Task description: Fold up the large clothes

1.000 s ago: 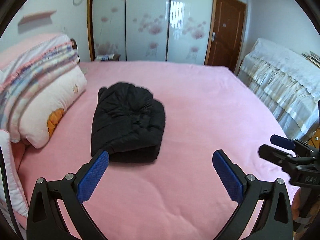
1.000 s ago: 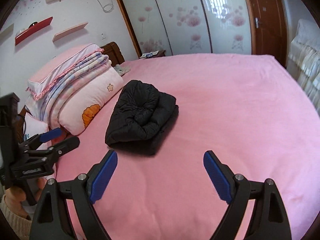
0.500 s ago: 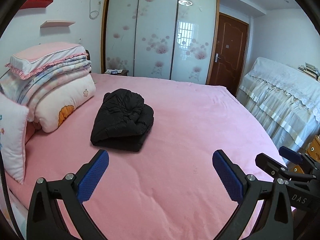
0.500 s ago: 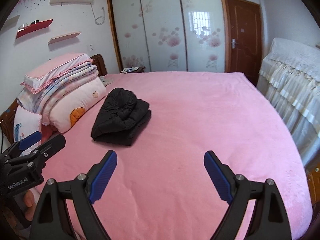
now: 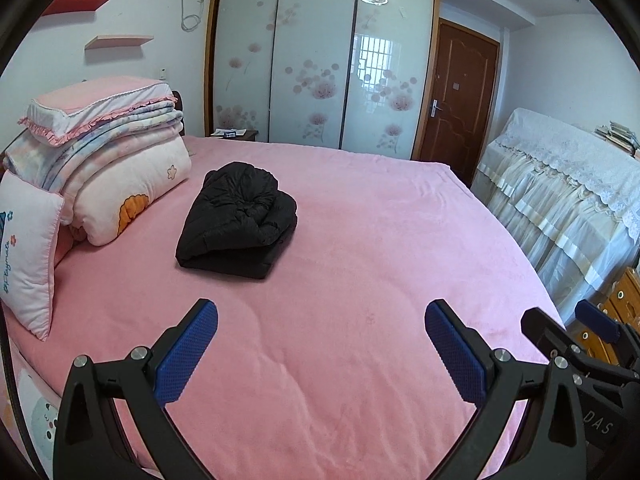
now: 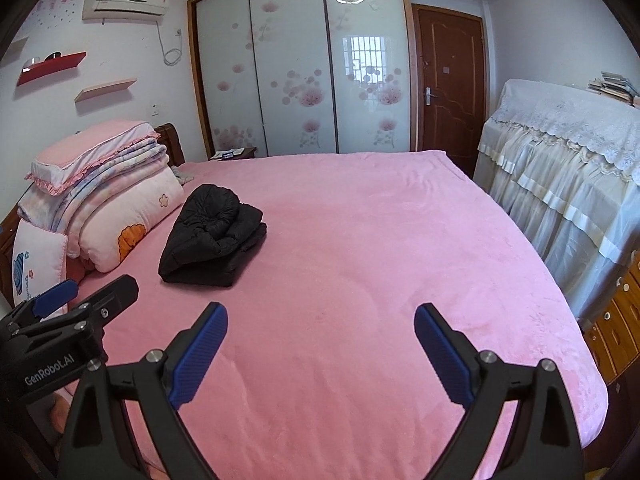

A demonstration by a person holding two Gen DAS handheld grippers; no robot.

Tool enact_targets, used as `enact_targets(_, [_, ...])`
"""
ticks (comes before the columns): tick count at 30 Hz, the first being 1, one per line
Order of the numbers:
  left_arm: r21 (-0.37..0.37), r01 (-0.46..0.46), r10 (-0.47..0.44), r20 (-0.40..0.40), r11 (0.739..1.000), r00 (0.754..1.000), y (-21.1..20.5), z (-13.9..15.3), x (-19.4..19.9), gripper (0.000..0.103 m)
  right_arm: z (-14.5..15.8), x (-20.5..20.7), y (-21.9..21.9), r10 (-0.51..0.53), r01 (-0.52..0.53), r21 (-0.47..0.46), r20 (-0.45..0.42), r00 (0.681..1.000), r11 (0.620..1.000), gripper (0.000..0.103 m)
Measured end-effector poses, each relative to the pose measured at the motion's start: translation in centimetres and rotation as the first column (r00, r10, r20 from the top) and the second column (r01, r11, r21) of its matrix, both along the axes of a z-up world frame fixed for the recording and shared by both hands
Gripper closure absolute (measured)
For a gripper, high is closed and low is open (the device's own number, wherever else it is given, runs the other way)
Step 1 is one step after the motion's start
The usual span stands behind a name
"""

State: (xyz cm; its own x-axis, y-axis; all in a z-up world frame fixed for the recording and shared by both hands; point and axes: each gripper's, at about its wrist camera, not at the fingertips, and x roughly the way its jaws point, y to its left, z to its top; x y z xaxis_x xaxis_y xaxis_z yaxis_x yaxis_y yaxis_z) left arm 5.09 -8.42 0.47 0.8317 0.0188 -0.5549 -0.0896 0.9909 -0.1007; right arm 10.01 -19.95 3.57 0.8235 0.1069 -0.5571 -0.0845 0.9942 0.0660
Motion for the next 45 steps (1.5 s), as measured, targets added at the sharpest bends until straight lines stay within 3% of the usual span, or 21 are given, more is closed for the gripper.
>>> enact_targets(29, [0.072, -0.005, 0.008, -0.039, 0.997, 0.999, -2.8, -1.4, -1.0, 0.001, 0.0, -2.2, -2.5, -0.058, 0.06, -0.063, 0.044, 0.997, 0.996, 0.008])
enact_targets(45, [0.067, -0.002, 0.006, -0.055, 0.998, 0.998, -2.8, -2.0, -1.6, 0.001, -0.3, -2.5, -3.0, -0.057, 0.059, -0.05, 0.049, 0.997, 0.997, 0.008])
